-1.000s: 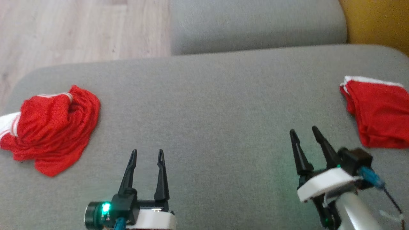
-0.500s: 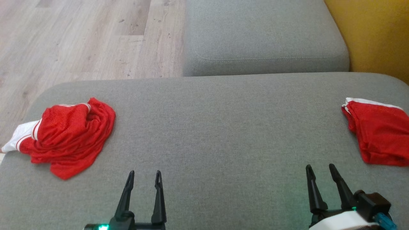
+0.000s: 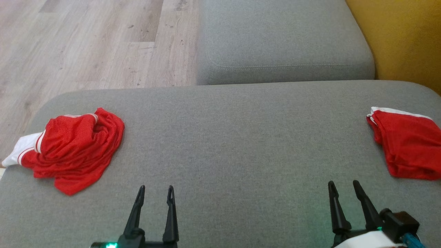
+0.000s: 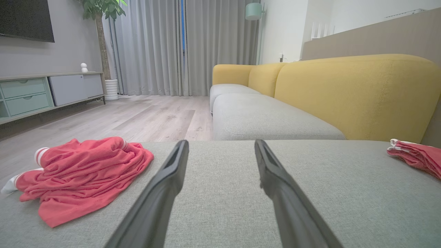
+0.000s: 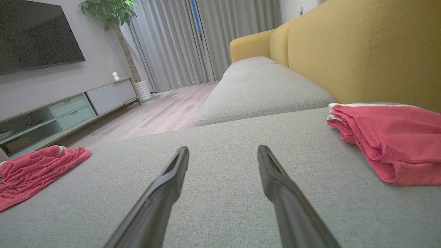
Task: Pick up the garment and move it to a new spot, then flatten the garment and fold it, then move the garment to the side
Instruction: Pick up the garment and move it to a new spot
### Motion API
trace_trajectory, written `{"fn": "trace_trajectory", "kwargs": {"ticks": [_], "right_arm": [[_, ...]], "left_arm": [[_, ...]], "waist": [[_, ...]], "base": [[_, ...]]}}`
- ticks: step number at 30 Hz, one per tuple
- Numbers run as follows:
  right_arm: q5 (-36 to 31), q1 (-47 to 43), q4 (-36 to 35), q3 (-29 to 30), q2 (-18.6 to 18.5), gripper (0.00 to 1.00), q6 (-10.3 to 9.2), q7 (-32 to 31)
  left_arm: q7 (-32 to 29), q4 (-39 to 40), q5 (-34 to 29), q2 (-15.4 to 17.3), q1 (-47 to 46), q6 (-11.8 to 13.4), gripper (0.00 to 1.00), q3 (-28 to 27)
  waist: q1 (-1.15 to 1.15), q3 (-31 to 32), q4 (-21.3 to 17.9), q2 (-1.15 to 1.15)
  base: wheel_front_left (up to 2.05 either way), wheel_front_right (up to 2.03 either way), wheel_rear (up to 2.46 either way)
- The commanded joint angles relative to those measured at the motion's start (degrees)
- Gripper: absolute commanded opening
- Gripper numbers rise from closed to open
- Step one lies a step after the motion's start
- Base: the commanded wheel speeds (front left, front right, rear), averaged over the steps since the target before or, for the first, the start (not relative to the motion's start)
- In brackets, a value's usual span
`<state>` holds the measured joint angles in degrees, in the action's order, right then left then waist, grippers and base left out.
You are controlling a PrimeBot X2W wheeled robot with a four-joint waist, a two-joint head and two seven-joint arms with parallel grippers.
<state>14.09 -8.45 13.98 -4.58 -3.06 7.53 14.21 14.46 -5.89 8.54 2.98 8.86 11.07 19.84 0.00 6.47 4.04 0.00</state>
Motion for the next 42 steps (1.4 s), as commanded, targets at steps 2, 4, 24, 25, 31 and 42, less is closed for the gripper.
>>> {"fn": "trace_trajectory", "kwargs": {"ticks": [2, 4, 24, 25, 31, 42], "right_arm": [[-0.01, 1.34, -1.86, -1.28, -0.22, 1.0, -0.04, 0.78], [0.0, 1.3, -1.84, -1.33, -0.18, 1.0, -0.04, 0.78], [0.11, 1.56, -2.73, -1.67, 0.08, 1.0, -0.04, 0.79], [0.18, 1.56, -2.74, -1.66, 0.09, 1.0, -0.04, 0.79], [0.13, 1.51, -2.93, -0.88, 0.15, 1.0, -0.04, 0.79], [-0.54, 2.22, -3.05, -0.23, 0.17, 1.0, -0.04, 0.79]], "left_arm": [[0.54, 1.46, -0.27, -0.11, -1.81, -0.12, 1.0, -2.46], [0.54, 1.42, -0.33, -0.11, -1.83, -0.13, 1.0, -2.52], [0.54, 1.97, -1.24, -0.11, -2.53, -0.38, 1.0, -4.16], [0.54, 1.99, -1.33, -0.11, -2.48, -0.39, 1.0, -4.45], [0.54, 2.38, -1.71, -0.11, -2.67, -0.67, 1.0, -5.68], [0.54, 3.04, -1.44, -0.11, -3.41, -0.31, 1.0, -6.13]], "waist": [[0.0, 0.12, -0.06, 0.0], [0.0, 0.2, -0.07, 0.0], [0.0, -1.33, 8.83, 0.0], [0.0, -1.47, 9.59, 0.0], [0.0, -2.63, 15.4, 0.0], [0.0, -5.3, 21.94, 0.0]], "base": [[0.0, 0.0, 0.0], [0.0, 0.0, 0.0], [0.0, 0.0, 0.0], [0.0, 0.0, 0.0], [0.0, 0.0, 0.0], [0.0, 0.0, 0.0]]}}
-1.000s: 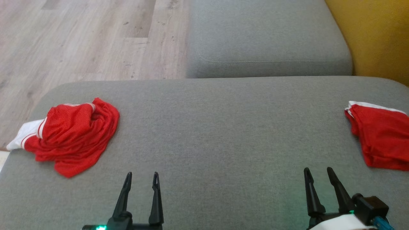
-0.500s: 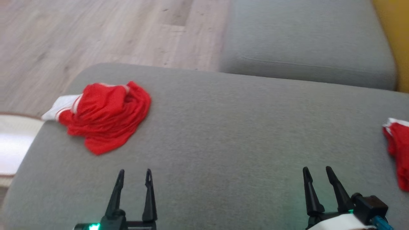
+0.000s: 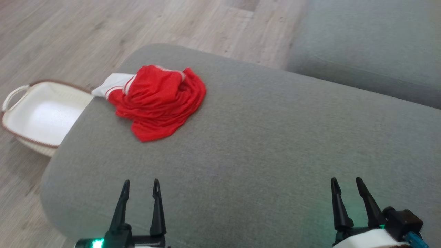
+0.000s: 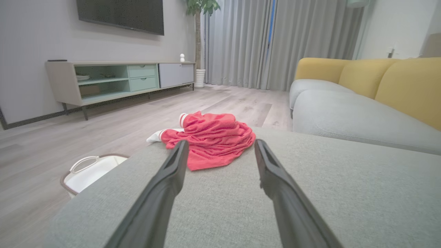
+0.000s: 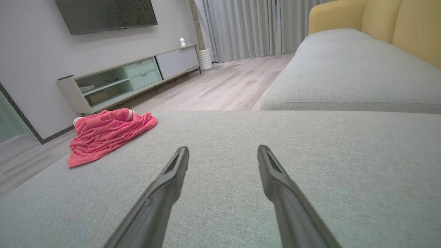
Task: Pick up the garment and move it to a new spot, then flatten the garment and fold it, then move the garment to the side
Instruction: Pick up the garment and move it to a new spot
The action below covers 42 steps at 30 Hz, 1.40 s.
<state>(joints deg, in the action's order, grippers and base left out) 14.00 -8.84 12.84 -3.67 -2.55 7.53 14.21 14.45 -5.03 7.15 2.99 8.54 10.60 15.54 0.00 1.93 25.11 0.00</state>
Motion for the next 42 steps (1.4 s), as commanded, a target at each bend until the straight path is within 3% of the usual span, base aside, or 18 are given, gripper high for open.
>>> {"fn": "trace_trajectory", "kwargs": {"ticks": [1, 8, 16, 23, 28, 33, 39, 40, 41, 42], "right_arm": [[-0.56, 2.65, -1.89, -1.2, -0.34, 1.0, -0.04, 0.79], [-1.57, 3.53, -2.54, -1.55, -2.08, 1.0, -0.04, 0.79], [-3.01, 8.88, -4.16, -2.9, -8.59, 1.0, -0.04, 0.79], [-3.72, 13.77, -6.41, -3.94, -15.63, 1.0, -0.04, 0.71], [-3.52, 16.43, -9.95, -3.64, -20.34, 1.0, -0.04, -1.38], [-2.98, 17.79, -13.89, -3.74, -22.78, 1.0, -0.04, -3.52], [-3.03, 17.84, -15.07, -3.86, -22.22, 1.0, -0.04, -3.91], [-3.07, 17.78, -15.09, -3.57, -22.14, 1.0, -0.04, -3.83], [-3.13, 17.69, -15.07, -3.18, -21.97, 1.0, -0.04, -3.67], [-3.2, 17.65, -15.02, -2.95, -21.82, 1.0, -0.04, -3.52]], "left_arm": [[0.55, 2.28, -0.01, -0.12, -3.22, 0.26, 1.0, -2.01], [0.55, 3.93, -1.08, 0.07, -7.96, -0.2, 1.0, -4.19], [0.55, 4.07, -3.76, 4.24, -27.71, -3.32, 1.0, -9.05], [-0.03, -15.13, -1.96, 8.85, -50.8, -8.01, 1.0, -11.96], [-6.76, -32.36, 0.84, 10.23, -64.96, -10.85, 1.0, -13.0], [-15.73, -50.96, 3.04, 11.98, -72.37, -12.23, 1.0, -13.92], [-18.19, -61.29, 5.91, 12.61, -72.45, -12.75, 1.0, -15.98], [-18.04, -62.43, 6.32, 12.5, -72.43, -13.04, 0.47, -16.17], [-17.45, -63.19, 6.79, 12.39, -72.49, -13.37, 0.0, -16.44], [-16.36, -63.57, 6.88, 12.44, -72.63, -13.62, 0.0, -16.4]], "waist": [[0.0, -0.99, 1.22, 0.0], [0.0, -5.31, 2.93, 0.0], [0.0, -16.18, 2.07, 0.0], [0.0, -25.46, 0.7, 0.0], [0.0, -30.92, -0.61, 0.0], [0.0, -34.5, -3.14, 0.0], [0.0, -35.69, -5.16, 0.0], [0.0, -35.79, -5.32, 0.0], [0.0, -35.84, -5.46, 0.0], [0.0, -35.85, -5.57, 0.0]], "base": [[0.0, 0.0, 0.0], [0.0, 0.0, 0.0], [0.0, 0.0, 0.0], [0.0, 0.0, 0.0], [0.0, 0.0, 0.0], [0.0, 0.0, 0.0], [0.0, 0.0, 0.0], [0.0, 0.0, 0.0], [0.0, 0.0, 0.0], [0.0, 0.0, 0.0]]}}
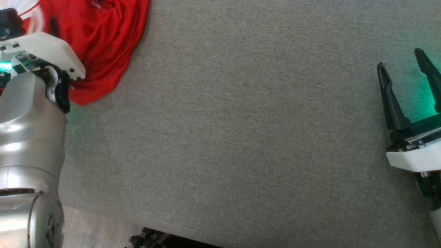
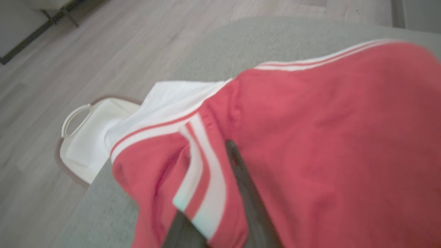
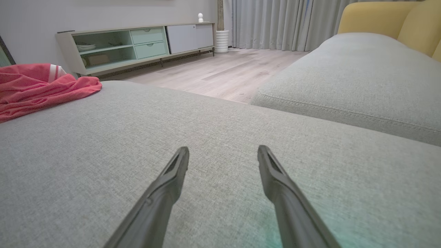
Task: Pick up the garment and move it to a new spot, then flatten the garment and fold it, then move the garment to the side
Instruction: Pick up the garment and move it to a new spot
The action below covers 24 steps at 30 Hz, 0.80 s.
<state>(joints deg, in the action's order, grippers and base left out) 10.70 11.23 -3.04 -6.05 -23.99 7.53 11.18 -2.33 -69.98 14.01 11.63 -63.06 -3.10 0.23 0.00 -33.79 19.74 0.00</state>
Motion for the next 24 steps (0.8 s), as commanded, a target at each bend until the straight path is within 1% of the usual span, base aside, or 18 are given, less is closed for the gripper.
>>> {"fn": "trace_trajectory", "kwargs": {"ticks": [1, 5, 8, 11, 15, 21, 24], "right_arm": [[0.04, -2.45, 0.99, -0.53, -0.26, 1.0, -0.04, -0.32], [-0.31, -2.07, 2.72, -1.43, 0.86, 1.0, -0.04, 0.92], [-0.16, -1.43, 4.94, -2.62, 3.16, 1.0, -0.04, 2.23], [2.14, -1.28, 7.32, -3.08, 6.81, 1.0, -0.04, 3.14], [3.73, -1.07, 9.85, -5.13, 9.77, 1.0, -0.04, 3.71], [4.38, -2.52, 10.46, -6.37, 15.11, 1.0, -0.04, 3.8], [4.54, -4.12, 10.49, -7.11, 16.82, 1.0, -0.04, 3.8]], "left_arm": [[2.02, 1.36, -0.4, 4.14, -1.3, 0.11, 0.0, -0.67], [10.36, 2.59, -3.74, 6.03, -3.66, 0.91, 0.0, 2.32], [13.82, 2.99, -5.96, 6.84, -5.94, 0.7, 0.0, 4.68], [15.36, 3.89, -7.66, 7.01, -8.33, -0.15, 0.0, 6.86], [16.72, 6.96, -9.53, 6.69, -11.01, -1.73, 0.0, 9.76], [17.24, 12.49, -11.25, 5.83, -12.89, -3.12, 0.0, 13.47], [17.29, 14.94, -11.73, 5.62, -13.28, -3.52, 0.0, 15.06]], "waist": [[0.0, 0.02, -0.31, 0.0], [0.0, 2.46, -1.2, 0.0], [0.0, 5.99, -2.83, 0.0], [0.0, 9.76, -4.95, 0.0], [0.0, 14.82, -8.98, 0.0], [0.0, 21.76, -16.81, 0.0], [0.0, 25.03, -21.06, 0.0]], "base": [[0.0, 0.0, 0.0], [0.0, 0.0, 0.0], [0.0, 0.0, 0.0], [0.0, 0.0, 0.0], [0.0, 0.0, 0.0], [0.0, 0.0, 0.0], [0.0, 0.0, 0.0]]}}
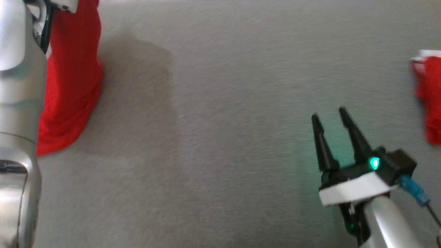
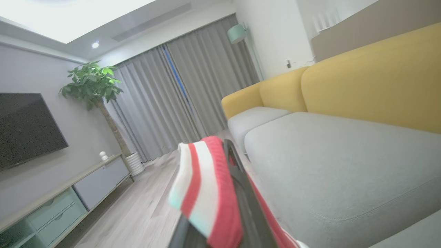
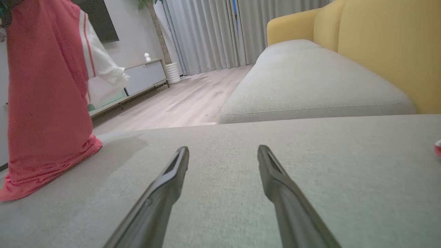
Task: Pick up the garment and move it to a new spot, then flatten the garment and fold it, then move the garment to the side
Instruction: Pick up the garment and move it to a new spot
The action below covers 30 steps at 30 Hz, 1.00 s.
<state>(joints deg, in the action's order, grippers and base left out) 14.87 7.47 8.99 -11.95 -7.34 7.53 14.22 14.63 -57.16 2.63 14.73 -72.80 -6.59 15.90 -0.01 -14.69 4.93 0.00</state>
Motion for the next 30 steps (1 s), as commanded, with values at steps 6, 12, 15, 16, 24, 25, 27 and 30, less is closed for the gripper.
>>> {"fn": "trace_trajectory", "kwargs": {"ticks": [6, 12, 15, 16, 24, 25, 27, 30], "right_arm": [[0.39, -3.4, -1.48, -1.97, 1.85, 1.0, -0.04, 0.77], [0.5, -5.88, -2.33, -1.25, 2.86, 1.0, -0.04, 0.77], [0.43, -6.2, -2.58, -1.21, 3.08, 1.0, -0.04, 0.77], [0.44, -6.3, -2.69, -1.24, 3.19, 1.0, -0.04, 0.77], [0.77, -6.59, -3.26, -0.79, 3.95, 1.0, -0.04, 0.77], [0.83, -6.63, -3.19, -0.84, 4.02, 1.0, -0.04, 0.77], [0.92, -6.71, -2.96, -1.05, 4.14, 1.0, -0.04, 0.77], [0.93, -7.16, -2.53, -0.45, 4.25, 1.0, -0.04, 0.77]], "left_arm": [[0.35, 5.93, -0.09, 1.74, -3.36, -0.49, 0.0, 1.69], [0.3, 8.17, 1.53, -1.02, 0.15, -0.78, 0.0, 4.95], [0.12, 8.65, 1.91, -1.84, 2.35, -0.84, 0.0, 6.88], [0.08, 8.99, 2.49, -2.3, 3.79, -0.85, 0.0, 7.8], [-0.43, 9.67, 8.99, -4.18, 22.15, -0.86, 0.0, 11.05], [-0.32, 9.54, 9.74, -4.72, 25.05, -0.63, 0.0, 10.96], [-0.04, 9.72, 11.02, -6.17, 30.93, 0.26, 0.0, 10.84], [0.25, 11.08, 12.88, -8.53, 39.18, 1.44, 0.0, 10.68]], "waist": [[0.01, 10.7, -13.4, 0.0], [0.01, 13.14, -16.44, 0.0], [0.01, 13.1, -16.52, 0.0], [0.01, 13.05, -16.55, 0.0], [0.01, 10.54, -15.73, 0.0], [0.01, 10.13, -15.5, 0.0], [0.01, 9.54, -15.09, 0.0], [0.01, 9.55, -14.14, 0.0]], "base": [[0.0, 0.0, 0.0], [0.0, 0.0, 0.0], [0.0, 0.0, 0.0], [0.0, 0.0, 0.0], [0.0, 0.0, 0.0], [0.0, 0.0, 0.0], [0.0, 0.0, 0.0], [0.0, 0.0, 0.0]]}}
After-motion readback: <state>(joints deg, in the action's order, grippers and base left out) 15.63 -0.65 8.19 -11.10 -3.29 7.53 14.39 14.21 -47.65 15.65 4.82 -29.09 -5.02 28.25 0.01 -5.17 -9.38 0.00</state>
